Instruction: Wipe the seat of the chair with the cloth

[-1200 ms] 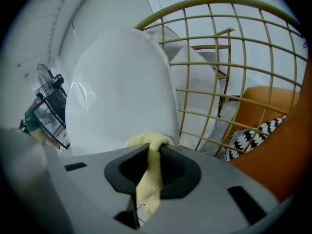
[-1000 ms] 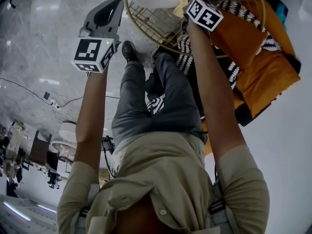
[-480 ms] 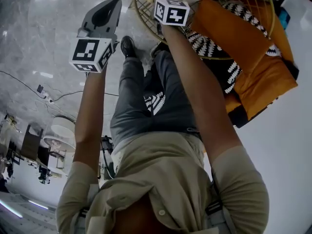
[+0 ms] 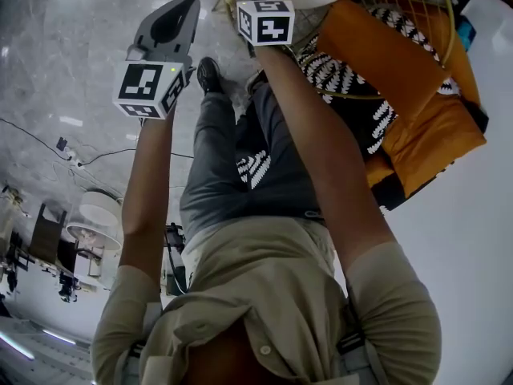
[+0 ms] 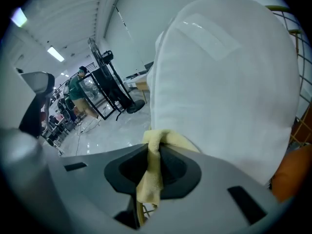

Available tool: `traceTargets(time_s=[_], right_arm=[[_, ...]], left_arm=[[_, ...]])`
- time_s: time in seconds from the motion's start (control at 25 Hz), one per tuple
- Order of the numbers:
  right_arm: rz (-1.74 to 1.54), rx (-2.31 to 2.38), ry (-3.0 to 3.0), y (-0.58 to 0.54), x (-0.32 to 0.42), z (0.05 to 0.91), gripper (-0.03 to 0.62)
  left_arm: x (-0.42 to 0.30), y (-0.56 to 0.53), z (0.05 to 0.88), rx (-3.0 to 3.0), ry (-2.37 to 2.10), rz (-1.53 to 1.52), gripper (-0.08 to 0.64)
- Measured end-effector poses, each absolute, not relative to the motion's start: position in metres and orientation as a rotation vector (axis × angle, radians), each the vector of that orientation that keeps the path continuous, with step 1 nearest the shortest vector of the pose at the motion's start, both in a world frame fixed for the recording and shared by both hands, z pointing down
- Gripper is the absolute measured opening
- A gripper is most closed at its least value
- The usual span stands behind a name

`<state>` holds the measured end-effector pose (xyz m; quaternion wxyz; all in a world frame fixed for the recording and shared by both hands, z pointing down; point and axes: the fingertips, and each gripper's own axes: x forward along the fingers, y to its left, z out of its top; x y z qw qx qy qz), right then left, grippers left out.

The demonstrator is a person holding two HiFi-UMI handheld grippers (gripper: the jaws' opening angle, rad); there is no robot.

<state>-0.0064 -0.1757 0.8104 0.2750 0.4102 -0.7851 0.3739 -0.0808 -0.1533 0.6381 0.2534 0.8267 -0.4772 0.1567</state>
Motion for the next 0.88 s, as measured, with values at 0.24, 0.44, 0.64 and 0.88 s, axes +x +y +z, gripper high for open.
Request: traceTargets(time_s=[0.24,0.44,0.64,0.88], right_arm=[[1.003,1.188,-2.063,-0.183,0.034,0.816,0.061],[0.956,1.301,-1.898,-0.188,0.125,0.831,0.061],[1.049,1.49,-1.704,-0.196,0.204,0.82,0.061],[1.018,1.492,-1.747,-0.193,0.201,0.771,0.061]], left_arm=[[-0.067,-0.156,0.639,2.267,-1.269,0.437,0.009],[-0.061,-0.157,0.63,2.284,-1.259,0.443,0.009],[-0.058,-0.164,0.607,2.317,-1.253,0.45,0.009],[-0.055,-0.171,0.555,2.371,-1.262,0.454,0.009]])
